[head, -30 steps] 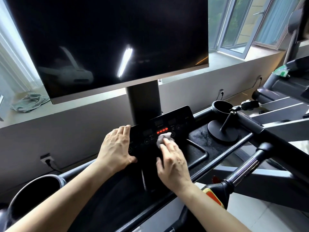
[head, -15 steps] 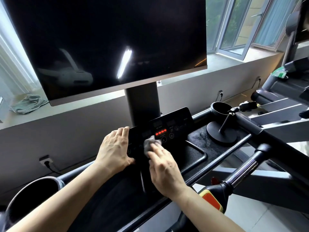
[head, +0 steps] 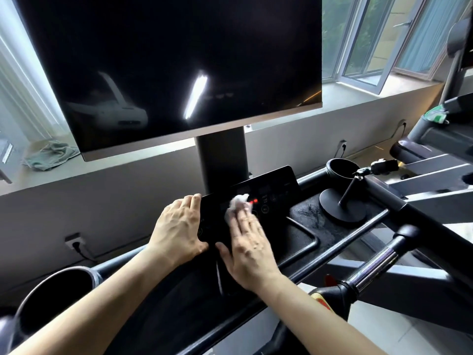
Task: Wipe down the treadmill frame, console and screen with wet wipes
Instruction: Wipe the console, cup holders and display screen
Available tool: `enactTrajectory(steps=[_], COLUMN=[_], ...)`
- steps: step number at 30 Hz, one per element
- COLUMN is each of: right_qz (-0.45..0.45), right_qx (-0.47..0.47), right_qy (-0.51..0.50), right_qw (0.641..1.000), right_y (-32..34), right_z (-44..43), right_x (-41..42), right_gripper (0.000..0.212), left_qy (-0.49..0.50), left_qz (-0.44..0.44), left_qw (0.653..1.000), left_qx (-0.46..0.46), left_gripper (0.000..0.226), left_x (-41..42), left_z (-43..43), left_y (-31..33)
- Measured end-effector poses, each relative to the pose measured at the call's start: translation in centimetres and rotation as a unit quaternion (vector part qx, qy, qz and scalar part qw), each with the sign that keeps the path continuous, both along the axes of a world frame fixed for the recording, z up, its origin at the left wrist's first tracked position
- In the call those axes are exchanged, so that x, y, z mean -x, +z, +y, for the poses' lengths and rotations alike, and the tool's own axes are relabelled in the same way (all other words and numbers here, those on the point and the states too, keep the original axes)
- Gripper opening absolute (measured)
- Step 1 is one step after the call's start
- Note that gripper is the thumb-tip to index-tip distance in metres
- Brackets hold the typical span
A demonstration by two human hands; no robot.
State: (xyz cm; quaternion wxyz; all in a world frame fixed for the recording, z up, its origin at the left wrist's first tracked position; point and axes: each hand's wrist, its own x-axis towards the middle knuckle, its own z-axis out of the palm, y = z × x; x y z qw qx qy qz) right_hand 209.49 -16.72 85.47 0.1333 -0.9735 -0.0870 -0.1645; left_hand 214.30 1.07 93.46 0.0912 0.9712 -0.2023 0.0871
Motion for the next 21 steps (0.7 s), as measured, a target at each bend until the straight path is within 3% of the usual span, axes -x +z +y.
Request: enactTrajectory(steps=[2,4,10,13,17,21], right_qz=[-0.03,-0.048,0.039,0.025,-0.012,-0.001], right_qx=[0.045,0.074,-0.036,-0.035,0.068,0.042], right_qy=[0.072,0.075,-0.13,-0.06,0.08,-0.029], right_qw=[0.996,0.993,0.99,0.997,0.994,0.999], right_y=[-0.1,0.4,2.1,2.3,1.8,2.0], right_z=[0.1,-1.2,-5.0,-2.2,-0.9,-3.3], right_x=[-0.3,-1.7,-5.0,-3.8,-2.9,-4.5], right_gripper=[0.076,0.073,0.088,0.086,0.074,0.079], left_qy=[-0.003,-0.003,0.0,0.0,-0.003,-0.002], left_qz=[-0.005,-0.001,0.002,-0.002,-0.009,-0.007], left_qw=[1.0,1.0,1.0,1.0,1.0,0.999], left_qx=[0.002,-0.002,-0.023,-0.028,-0.028,-0.046], left_gripper=[0.097,0.102,0.11,0.103,0.096,0.103], left_x=[0.1,0.0,0.2,0.3,0.4,0.4], left_z=[0.0,0.0,-0.1,-0.2,-0.2,-0.2], left_y=[0.1,0.2,0.6,0.7,0.9,0.9])
